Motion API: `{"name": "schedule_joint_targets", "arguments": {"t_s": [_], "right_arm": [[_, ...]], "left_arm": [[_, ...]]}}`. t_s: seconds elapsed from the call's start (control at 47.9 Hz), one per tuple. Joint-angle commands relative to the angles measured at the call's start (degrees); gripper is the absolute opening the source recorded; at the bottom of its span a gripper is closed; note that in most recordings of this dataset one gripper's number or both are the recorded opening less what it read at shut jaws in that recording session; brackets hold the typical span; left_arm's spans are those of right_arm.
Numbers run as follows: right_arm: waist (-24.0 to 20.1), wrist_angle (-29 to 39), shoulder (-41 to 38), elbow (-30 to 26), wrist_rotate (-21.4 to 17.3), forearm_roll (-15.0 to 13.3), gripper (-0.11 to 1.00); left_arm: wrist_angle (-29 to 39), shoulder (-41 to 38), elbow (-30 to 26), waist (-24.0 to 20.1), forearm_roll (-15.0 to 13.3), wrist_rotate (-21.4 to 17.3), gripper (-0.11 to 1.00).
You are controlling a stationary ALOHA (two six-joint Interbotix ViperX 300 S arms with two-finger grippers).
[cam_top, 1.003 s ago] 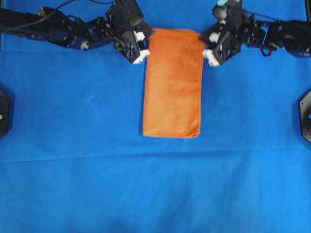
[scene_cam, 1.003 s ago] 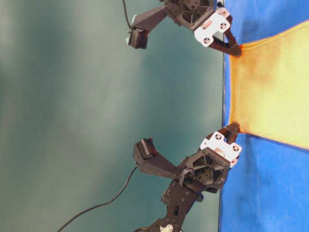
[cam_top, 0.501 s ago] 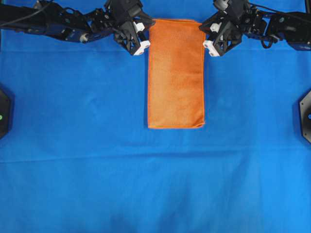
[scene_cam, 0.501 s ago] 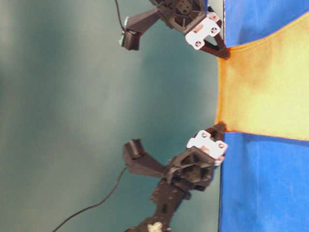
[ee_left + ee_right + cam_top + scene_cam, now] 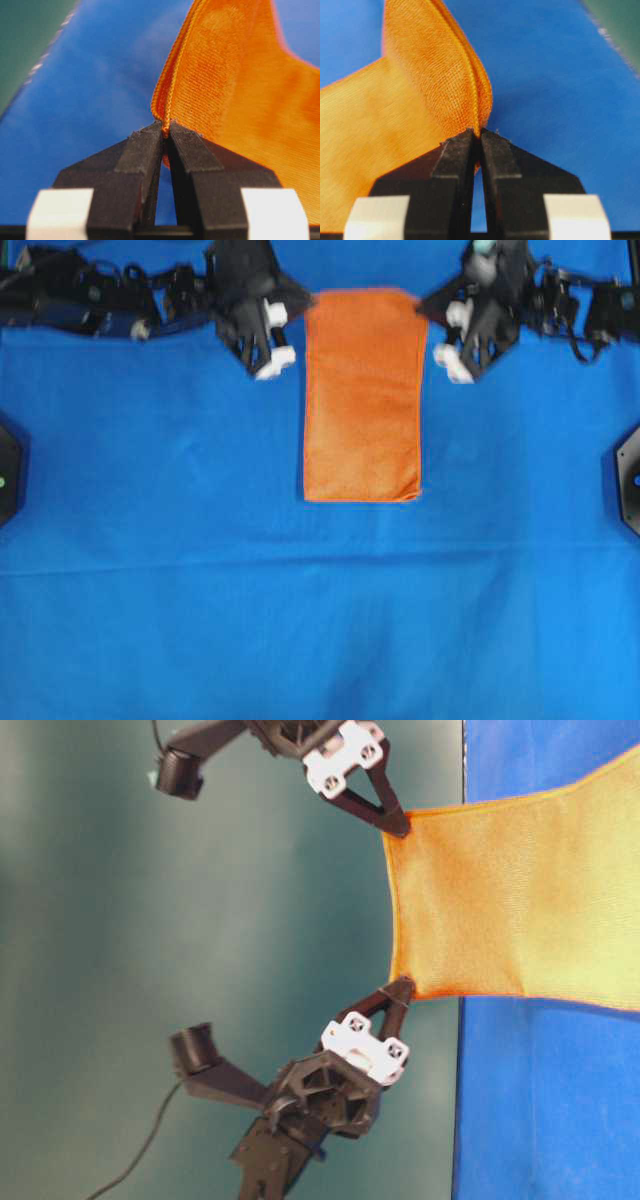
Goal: Fold the orange towel.
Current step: 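Pull the top corners down toward the bottom edge with both grippers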
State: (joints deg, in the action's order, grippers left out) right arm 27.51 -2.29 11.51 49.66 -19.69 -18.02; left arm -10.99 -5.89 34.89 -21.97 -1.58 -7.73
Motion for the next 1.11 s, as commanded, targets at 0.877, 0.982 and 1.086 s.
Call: {"name": "schedule_joint_targets", "arguments": {"t_s": [0.877, 0.982, 1.086], "right_arm": [[-22.94, 0.62, -2.90, 5.27, -0.26, 11.69, 0.04], [-23.99, 0.00, -3.96, 5.19, -0.26, 12.48, 0.04], [-24.61, -0.79, -4.39, 5.36, -0.26, 12.92, 0.04]], "left_arm": [[8.00, -2.81, 2.37, 20.13, 0.00, 4.83, 0.04], [7.47, -3.52, 2.46, 21.27, 0.00, 4.92, 0.04], [7.12, -3.60, 2.55, 21.97, 0.00, 4.92, 0.04]]}}
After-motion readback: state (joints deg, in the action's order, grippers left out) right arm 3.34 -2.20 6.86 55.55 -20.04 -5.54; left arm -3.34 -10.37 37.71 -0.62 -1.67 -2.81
